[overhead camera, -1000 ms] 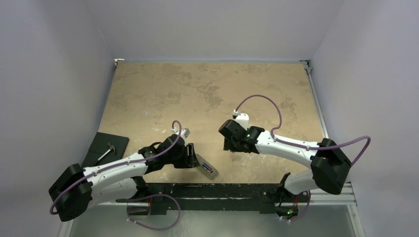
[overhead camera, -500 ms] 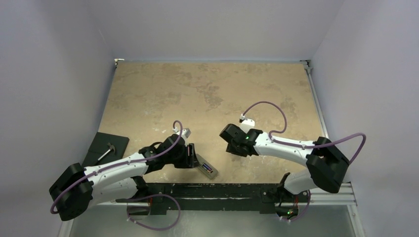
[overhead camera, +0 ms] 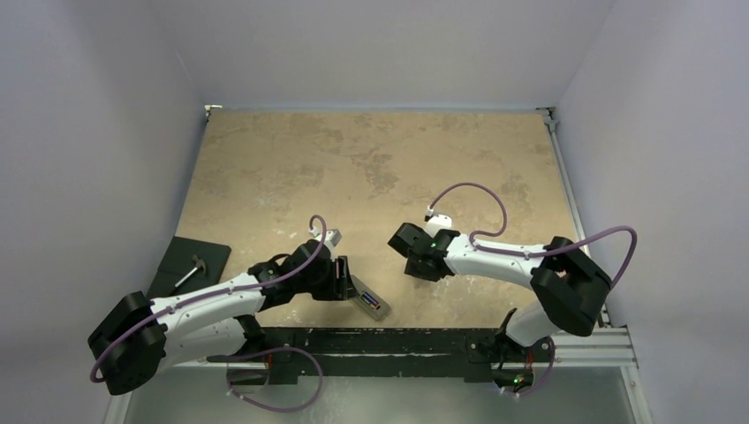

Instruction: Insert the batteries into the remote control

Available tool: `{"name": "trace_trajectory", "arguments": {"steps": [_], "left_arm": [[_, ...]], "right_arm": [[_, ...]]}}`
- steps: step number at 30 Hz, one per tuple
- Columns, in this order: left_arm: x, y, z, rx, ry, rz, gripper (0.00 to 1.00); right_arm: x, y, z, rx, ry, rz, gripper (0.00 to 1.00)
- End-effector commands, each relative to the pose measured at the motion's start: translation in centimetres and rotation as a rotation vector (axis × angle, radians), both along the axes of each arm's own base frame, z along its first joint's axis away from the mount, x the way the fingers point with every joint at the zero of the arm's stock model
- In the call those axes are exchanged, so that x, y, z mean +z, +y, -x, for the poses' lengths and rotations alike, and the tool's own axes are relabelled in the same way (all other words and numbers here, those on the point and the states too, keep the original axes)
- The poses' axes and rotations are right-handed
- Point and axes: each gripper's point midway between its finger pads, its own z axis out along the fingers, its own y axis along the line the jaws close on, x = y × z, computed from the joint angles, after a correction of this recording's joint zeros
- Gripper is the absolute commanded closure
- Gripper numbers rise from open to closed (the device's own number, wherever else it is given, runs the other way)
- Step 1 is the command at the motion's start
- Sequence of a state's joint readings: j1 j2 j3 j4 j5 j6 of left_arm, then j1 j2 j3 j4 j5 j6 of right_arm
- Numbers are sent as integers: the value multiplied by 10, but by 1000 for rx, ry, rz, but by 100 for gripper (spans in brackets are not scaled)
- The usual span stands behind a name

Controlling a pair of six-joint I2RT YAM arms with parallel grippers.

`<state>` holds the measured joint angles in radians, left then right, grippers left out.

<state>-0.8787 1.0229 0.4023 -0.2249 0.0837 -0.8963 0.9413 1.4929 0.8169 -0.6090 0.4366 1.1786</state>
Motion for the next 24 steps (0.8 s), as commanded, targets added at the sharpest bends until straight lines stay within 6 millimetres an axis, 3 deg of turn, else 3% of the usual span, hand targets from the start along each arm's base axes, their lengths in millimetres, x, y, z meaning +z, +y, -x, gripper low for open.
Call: {"name": "trace_trajectory", "arguments": {"steps": [1,13,24], "left_arm": [[10,-9,-5,-28,-39,35,48],[10,-9,-5,-30,-40,34,48],[9,-9,-5,-29,-40,32,49]], "right_arm": [[11,5,-15,-29,-53,-1,60],[12,8,-21,-24,-68,20,63],[7,8,-23,-16,-58,47,75]]}}
